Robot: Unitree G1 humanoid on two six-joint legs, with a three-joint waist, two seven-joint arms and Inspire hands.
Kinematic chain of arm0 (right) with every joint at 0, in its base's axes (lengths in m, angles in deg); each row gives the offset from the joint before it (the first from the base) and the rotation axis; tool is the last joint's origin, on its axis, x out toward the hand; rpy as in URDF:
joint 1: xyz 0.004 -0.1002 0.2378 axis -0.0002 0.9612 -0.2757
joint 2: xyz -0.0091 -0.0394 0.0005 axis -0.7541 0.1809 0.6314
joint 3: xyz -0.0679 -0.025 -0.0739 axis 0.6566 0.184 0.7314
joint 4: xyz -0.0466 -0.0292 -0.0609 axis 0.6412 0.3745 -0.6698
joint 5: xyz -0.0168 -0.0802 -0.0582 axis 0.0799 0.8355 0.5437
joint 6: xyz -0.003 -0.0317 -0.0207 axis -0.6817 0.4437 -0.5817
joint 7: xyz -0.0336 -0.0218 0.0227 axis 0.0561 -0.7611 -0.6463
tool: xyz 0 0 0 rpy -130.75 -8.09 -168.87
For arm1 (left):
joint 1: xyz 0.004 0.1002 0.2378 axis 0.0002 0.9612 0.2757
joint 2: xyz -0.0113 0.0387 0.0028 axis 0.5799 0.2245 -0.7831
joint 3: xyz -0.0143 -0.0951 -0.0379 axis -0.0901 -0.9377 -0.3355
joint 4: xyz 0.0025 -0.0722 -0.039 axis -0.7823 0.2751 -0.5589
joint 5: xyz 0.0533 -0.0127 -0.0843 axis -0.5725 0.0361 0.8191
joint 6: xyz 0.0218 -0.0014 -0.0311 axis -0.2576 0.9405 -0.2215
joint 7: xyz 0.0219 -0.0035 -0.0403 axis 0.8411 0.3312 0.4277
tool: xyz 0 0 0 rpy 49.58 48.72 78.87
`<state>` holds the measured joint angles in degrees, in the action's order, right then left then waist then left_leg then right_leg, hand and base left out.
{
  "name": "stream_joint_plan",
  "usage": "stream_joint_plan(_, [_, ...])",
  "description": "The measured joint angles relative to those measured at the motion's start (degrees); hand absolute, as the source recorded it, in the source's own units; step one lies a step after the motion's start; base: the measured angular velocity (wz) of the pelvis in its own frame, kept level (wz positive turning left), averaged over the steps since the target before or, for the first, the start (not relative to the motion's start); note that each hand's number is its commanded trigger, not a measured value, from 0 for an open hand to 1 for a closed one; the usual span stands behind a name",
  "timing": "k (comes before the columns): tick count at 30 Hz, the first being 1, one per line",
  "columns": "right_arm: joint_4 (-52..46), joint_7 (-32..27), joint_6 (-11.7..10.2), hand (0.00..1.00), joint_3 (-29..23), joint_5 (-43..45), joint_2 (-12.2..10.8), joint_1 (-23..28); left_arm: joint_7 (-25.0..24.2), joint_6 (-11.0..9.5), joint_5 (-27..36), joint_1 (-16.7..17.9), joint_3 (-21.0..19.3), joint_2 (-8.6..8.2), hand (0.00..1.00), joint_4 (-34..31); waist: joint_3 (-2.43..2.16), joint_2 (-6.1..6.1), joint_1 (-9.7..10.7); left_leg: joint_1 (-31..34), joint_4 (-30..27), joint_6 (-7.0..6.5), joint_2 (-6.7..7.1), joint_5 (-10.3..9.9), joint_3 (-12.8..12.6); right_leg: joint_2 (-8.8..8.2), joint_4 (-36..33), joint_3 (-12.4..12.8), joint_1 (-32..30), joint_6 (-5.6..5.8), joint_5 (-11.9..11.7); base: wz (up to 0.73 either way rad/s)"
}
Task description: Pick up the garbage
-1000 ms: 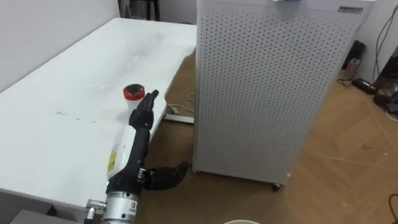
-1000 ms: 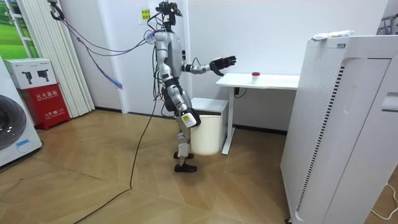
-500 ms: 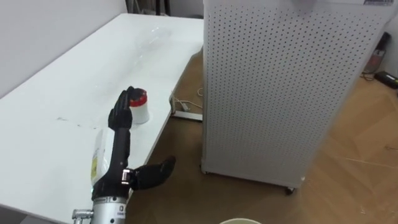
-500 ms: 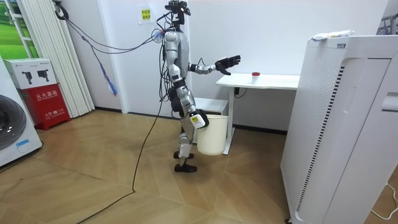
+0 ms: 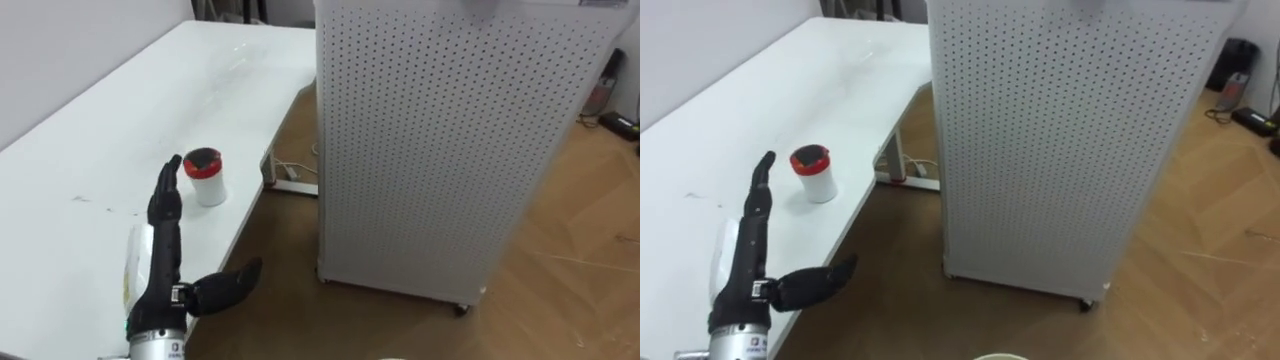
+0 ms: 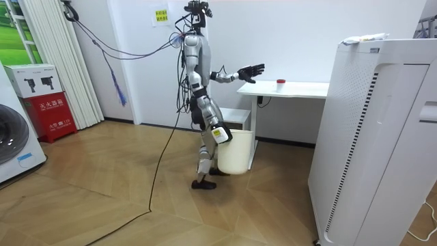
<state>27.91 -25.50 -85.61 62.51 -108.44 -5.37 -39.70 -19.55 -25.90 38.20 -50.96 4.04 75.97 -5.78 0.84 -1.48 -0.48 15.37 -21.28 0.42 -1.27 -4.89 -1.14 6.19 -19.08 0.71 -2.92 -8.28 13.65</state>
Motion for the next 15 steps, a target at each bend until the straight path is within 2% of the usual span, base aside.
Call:
stream_joint_plan(3, [-0.91,-0.43,-0.01,1.0,0.0,0.52,-0.04,0.15,-0.12,0.01,2.17,0.38,-0.23,0.25,0.0,-0.01,-0.03,-0.04,-0.63,-0.14,-0.16,-0.77,1.12,-0.02,-0.07,-1.89,-0.06,-2.99,-0.07,0.66,1.17,0.04])
stream_joint_plan(7, [-0.9,-1.27,-0.01,1.0,0.0,1.35,-0.24,0.2,-0.73,0.01,3.1,0.39,-0.85,0.09,0.0,-0.04,-0.06,-0.35,-1.17,-0.75,-0.04,-1.46,2.75,-0.46,0.09,-4.07,-0.69,-5.8,0.67,1.26,3.1,0.16])
stream_joint_plan(13, [-2.07,-1.71,0.01,1.0,0.05,2.3,-0.31,0.39,-1.13,0.01,2.89,0.39,-2.33,-0.13,0.0,-0.21,-0.2,-1.39,-1.53,-1.42,-0.06,-1.87,4.37,-0.75,-0.11,-5.94,-1.19,-7.25,1.48,2.06,4.71,0.06])
stream_joint_plan(15, [-2.95,-1.83,0.0,1.0,0.08,2.3,-0.34,0.28,-1.1,0.01,2.84,0.32,-2.33,-0.16,0.0,-0.25,-0.45,-1.83,-1.5,-1.53,-0.17,-2.73,4.97,-1.41,-0.44,-6.52,-1.87,-7.59,1.92,2.34,5.49,0.08])
